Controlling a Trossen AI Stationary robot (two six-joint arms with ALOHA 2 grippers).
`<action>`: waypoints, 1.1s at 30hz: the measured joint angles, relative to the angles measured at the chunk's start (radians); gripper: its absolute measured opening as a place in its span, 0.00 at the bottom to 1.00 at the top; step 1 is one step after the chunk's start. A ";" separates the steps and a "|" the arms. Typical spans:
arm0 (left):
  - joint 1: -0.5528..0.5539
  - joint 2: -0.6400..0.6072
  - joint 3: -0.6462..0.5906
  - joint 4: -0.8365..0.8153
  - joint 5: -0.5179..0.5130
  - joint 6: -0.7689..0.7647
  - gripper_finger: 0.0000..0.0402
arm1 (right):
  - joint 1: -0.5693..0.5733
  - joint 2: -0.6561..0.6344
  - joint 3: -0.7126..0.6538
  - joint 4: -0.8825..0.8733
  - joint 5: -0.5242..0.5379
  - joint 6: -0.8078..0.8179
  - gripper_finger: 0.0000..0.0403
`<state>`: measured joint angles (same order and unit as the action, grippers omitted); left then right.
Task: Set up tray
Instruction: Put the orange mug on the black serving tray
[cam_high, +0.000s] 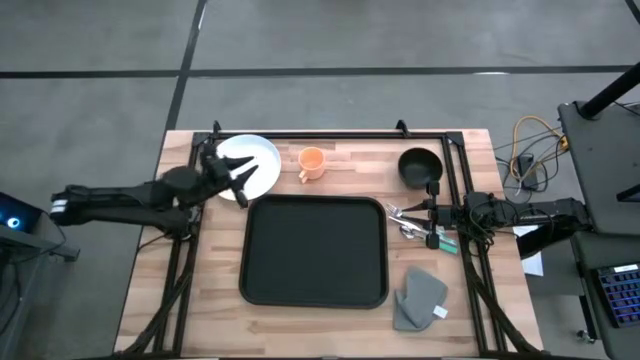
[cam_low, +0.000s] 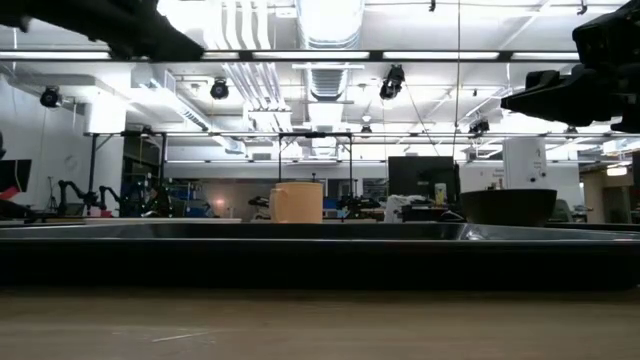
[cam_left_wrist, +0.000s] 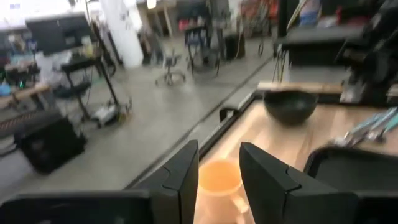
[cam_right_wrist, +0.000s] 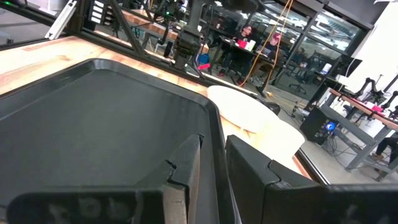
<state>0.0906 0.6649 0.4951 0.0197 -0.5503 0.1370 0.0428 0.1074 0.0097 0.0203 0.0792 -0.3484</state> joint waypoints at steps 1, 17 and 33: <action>0.018 0.031 0.003 0.005 0.001 -0.011 0.25 | 0.000 0.000 0.000 0.000 0.000 0.000 0.17; 0.316 0.416 0.106 0.129 0.466 -0.118 0.25 | 0.000 0.000 0.000 0.000 0.000 0.000 0.17; 0.319 0.723 0.345 -0.074 0.525 -0.037 0.25 | 0.000 0.002 0.000 0.000 0.001 0.000 0.17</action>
<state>0.4095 1.3881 0.8402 -0.0539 -0.0253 0.1000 0.0429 0.1089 0.0097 0.0204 0.0799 -0.3481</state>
